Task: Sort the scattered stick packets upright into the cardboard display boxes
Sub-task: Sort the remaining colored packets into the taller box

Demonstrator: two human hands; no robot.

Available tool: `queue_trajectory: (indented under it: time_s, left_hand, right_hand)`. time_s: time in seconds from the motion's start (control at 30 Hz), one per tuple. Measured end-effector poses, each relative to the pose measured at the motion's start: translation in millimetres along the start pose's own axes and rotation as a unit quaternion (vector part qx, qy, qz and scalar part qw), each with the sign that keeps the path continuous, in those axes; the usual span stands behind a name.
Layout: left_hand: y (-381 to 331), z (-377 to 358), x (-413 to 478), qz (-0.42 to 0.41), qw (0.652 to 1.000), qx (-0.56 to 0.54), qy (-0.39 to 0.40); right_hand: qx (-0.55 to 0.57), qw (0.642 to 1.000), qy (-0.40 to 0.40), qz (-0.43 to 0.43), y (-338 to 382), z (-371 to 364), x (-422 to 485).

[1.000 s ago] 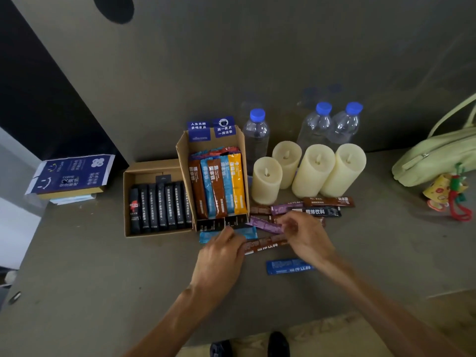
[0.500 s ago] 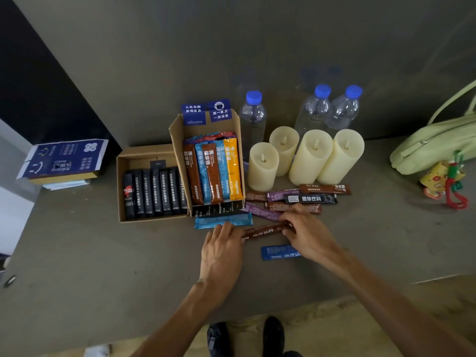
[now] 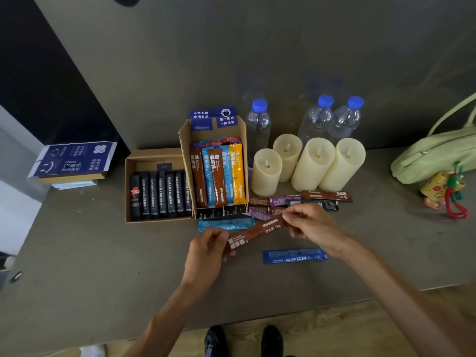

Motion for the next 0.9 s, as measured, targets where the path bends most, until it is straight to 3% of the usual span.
queue_trajectory:
  time_s: [0.1,0.23,0.4,0.6,0.77,0.9]
  left_hand:
    - [-14,11,-2,-0.009,0.998,-0.063,-0.014]
    - [-48,29,4,-0.069,0.996,-0.010,-0.048]
    - [-85,34,11,-0.119,0.990,-0.058,-0.056]
    - [-71,9,37,-0.088,0.992,0.094,-0.006]
    - [-104,13,63,-0.130,0.965,0.227,-0.019]
    - [-111,3,82,-0.142,0.948,0.285,-0.016]
  right_hand:
    - [-0.018,1.000,0.002,0.001,4,-1,-1]
    - [-0.106,0.993,0.034,0.025,12,-15,-3]
    - [-0.133,0.987,0.079,0.049,25,-47,-2]
    - [-0.178,0.979,0.037,0.095,44,-70,14]
    - [-0.170,0.979,-0.068,0.091,43,-52,24]
    - [-0.196,0.976,-0.048,0.087,42,-59,34]
Point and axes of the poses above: each hand's wrist, its own x-axis towards the middle knuckle, its own z-axis out of the back of the hand, y = z × x, the point moved 9 cm from there along x, towards the middle knuckle, and after that the axes turned 2 degrees about x, right-handed, at the moved point
